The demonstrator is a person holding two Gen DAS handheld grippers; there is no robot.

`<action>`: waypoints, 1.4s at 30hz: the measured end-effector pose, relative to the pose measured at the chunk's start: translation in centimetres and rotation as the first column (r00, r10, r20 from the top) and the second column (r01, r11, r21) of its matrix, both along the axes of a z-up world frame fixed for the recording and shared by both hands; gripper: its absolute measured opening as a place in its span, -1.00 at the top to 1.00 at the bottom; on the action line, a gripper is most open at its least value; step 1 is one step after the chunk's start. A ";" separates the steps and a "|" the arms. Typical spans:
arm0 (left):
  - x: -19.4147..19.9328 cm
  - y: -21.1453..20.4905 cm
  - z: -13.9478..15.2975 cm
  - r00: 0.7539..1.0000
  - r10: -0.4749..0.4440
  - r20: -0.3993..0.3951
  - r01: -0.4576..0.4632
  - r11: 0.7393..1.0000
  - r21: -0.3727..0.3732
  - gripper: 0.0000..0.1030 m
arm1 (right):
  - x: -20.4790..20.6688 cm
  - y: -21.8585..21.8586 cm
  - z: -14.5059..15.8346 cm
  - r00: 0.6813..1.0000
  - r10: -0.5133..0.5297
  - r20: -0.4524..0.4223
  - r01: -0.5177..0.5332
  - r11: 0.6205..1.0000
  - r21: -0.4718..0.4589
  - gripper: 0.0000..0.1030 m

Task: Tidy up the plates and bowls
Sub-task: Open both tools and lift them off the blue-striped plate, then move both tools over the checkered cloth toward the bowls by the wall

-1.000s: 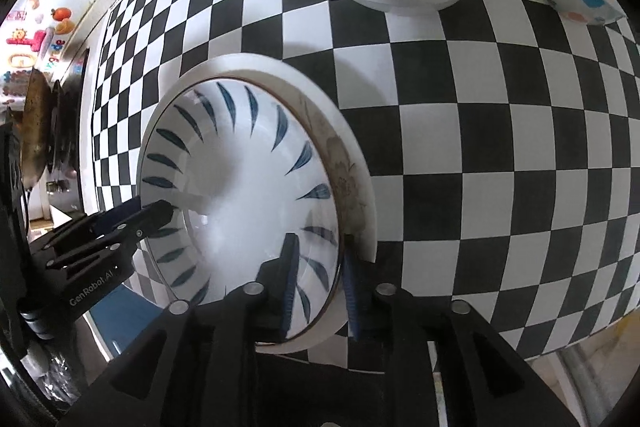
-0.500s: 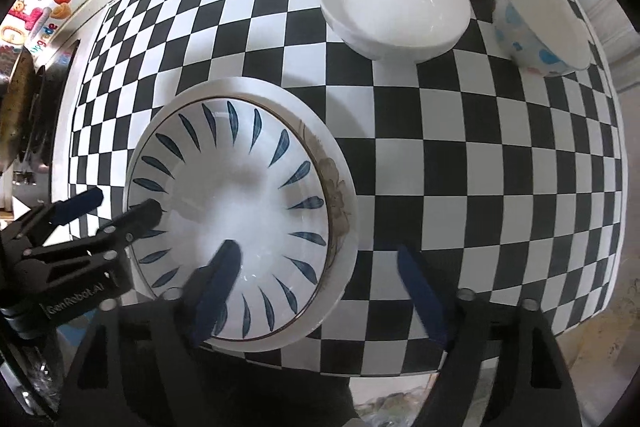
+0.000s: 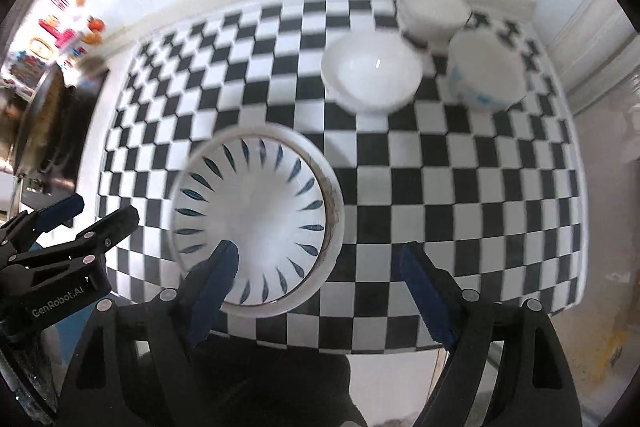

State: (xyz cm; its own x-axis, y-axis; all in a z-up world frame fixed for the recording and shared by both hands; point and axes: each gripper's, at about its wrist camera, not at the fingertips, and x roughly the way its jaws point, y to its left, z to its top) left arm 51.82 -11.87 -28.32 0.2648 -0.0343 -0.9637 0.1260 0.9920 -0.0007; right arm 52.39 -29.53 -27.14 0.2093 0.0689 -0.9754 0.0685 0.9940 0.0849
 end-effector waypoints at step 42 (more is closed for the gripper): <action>-0.9 -2.0 7.9 0.989 -0.054 0.140 0.061 0.997 -0.047 -0.65 | -2.8 -3.3 10.2 0.967 -0.157 0.200 0.157 0.987 0.016 -0.66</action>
State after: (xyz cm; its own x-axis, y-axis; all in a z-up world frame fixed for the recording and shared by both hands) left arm 50.87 -13.92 -20.39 0.3921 -0.1015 -0.9143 0.1852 0.9823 -0.0297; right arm 49.57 -32.84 -16.93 0.4085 0.0195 -0.9126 0.2053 0.9722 0.1127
